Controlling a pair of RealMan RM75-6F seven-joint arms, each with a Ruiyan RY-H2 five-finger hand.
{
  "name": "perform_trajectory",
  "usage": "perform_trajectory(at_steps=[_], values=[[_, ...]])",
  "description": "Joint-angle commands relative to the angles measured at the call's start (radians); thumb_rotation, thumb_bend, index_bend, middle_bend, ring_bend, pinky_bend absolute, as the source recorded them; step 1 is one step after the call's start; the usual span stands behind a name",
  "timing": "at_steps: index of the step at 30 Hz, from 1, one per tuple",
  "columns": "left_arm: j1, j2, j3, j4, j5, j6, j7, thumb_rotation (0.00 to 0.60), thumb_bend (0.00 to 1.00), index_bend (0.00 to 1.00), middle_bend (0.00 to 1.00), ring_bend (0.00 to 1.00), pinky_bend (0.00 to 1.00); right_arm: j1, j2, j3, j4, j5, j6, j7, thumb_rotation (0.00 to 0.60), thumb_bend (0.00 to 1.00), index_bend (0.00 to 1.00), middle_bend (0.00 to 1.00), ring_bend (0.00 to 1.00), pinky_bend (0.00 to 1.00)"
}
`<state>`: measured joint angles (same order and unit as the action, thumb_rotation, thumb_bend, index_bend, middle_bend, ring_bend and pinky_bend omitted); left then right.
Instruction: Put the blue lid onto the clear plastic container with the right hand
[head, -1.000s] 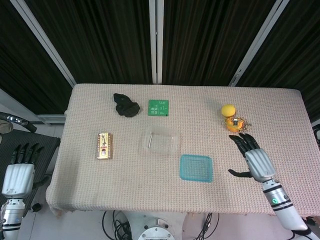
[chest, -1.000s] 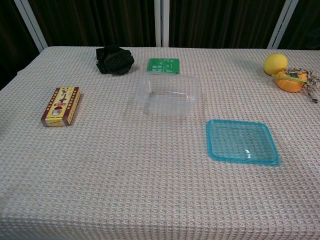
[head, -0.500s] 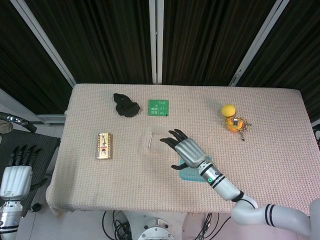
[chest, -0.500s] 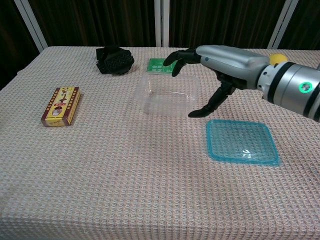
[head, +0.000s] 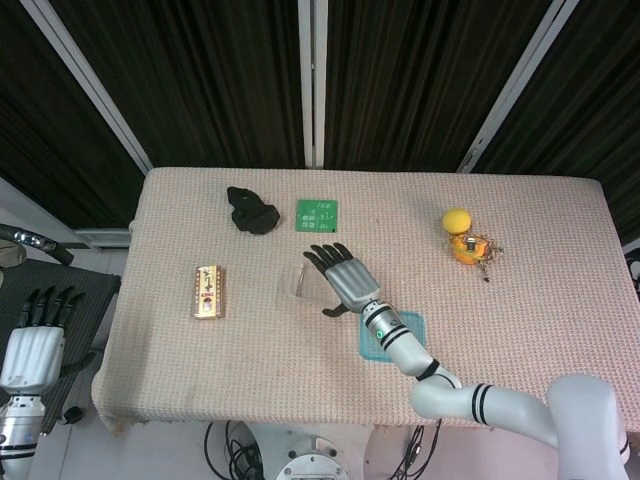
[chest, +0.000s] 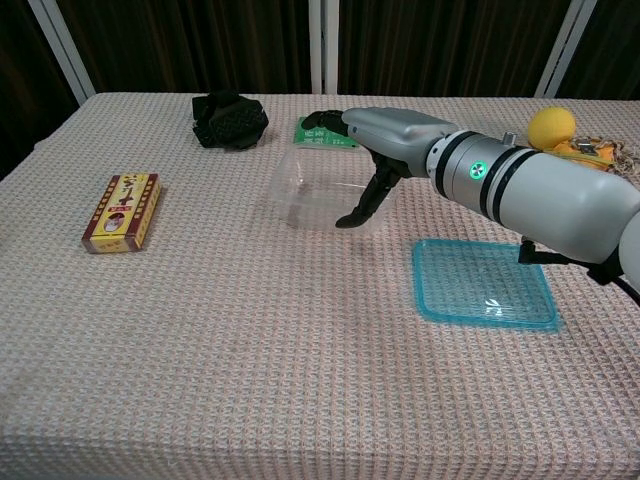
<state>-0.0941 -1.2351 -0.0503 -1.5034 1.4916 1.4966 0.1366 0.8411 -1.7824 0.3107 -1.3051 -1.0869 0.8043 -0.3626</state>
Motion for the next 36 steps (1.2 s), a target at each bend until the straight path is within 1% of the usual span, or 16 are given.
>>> perform_trajectory(at_steps=[1,7,10,14,17,18,21,23,26,30,32,36], values=[[-0.002,-0.001,-0.001,0.005,-0.002,-0.003,-0.005,0.600,0.00,0.16,0.09,0.00,0.00,0.008,-0.008,0.005,0.034,0.024,0.018,-0.012,0.600,0.03,0.00,0.00,0.00,0.00],[-0.004,-0.003,-0.002,0.015,-0.005,-0.006,-0.019,0.600,0.00,0.16,0.09,0.00,0.00,-0.002,0.024,0.010,0.066,0.064,0.038,-0.004,0.600,0.03,0.00,0.00,0.00,0.00],[-0.005,-0.004,-0.001,0.018,-0.004,-0.008,-0.021,0.600,0.00,0.16,0.09,0.00,0.00,-0.023,0.065,-0.003,0.039,0.067,0.048,0.008,0.600,0.03,0.00,0.00,0.00,0.00],[-0.005,-0.007,0.000,0.024,-0.005,-0.009,-0.026,0.600,0.00,0.16,0.09,0.00,0.00,-0.103,0.177,-0.053,-0.100,0.002,0.108,0.062,0.600,0.03,0.00,0.02,0.00,0.00],[-0.004,-0.006,0.000,0.025,-0.012,-0.015,-0.026,0.600,0.00,0.16,0.09,0.00,0.00,-0.188,0.301,-0.115,-0.258,-0.075,0.152,0.145,0.600,0.03,0.00,0.07,0.00,0.00],[-0.004,-0.004,0.000,0.023,-0.013,-0.014,-0.024,0.600,0.00,0.16,0.09,0.00,0.00,-0.217,0.356,-0.143,-0.318,-0.099,0.156,0.176,0.600,0.03,0.00,0.08,0.00,0.00],[-0.004,-0.002,-0.002,0.015,-0.009,-0.005,-0.018,0.600,0.00,0.16,0.09,0.00,0.00,-0.273,0.469,-0.212,-0.432,-0.142,0.150,0.231,0.600,0.03,0.00,0.11,0.00,0.00],[-0.004,-0.001,-0.001,0.010,-0.005,-0.004,-0.013,0.600,0.00,0.16,0.09,0.00,0.00,-0.299,0.516,-0.251,-0.476,-0.146,0.138,0.255,0.600,0.03,0.00,0.12,0.00,0.00],[-0.007,-0.004,0.001,0.006,-0.001,-0.007,-0.008,0.600,0.00,0.16,0.09,0.00,0.00,-0.315,0.530,-0.283,-0.491,-0.137,0.114,0.275,0.600,0.03,0.00,0.13,0.00,0.00],[-0.009,-0.010,0.004,0.002,0.008,-0.004,-0.002,0.600,0.00,0.16,0.09,0.00,0.00,-0.322,0.489,-0.302,-0.463,-0.115,0.086,0.298,0.600,0.03,0.00,0.12,0.00,0.00],[-0.007,-0.010,0.006,0.002,0.011,-0.001,-0.001,0.600,0.00,0.16,0.09,0.00,0.00,-0.327,0.466,-0.305,-0.447,-0.110,0.091,0.294,0.600,0.03,0.00,0.12,0.00,0.00],[-0.004,-0.007,0.007,0.003,0.008,0.003,-0.003,0.600,0.00,0.16,0.09,0.00,0.00,-0.341,0.413,-0.306,-0.412,-0.105,0.133,0.248,0.600,0.03,0.00,0.12,0.00,0.00]])
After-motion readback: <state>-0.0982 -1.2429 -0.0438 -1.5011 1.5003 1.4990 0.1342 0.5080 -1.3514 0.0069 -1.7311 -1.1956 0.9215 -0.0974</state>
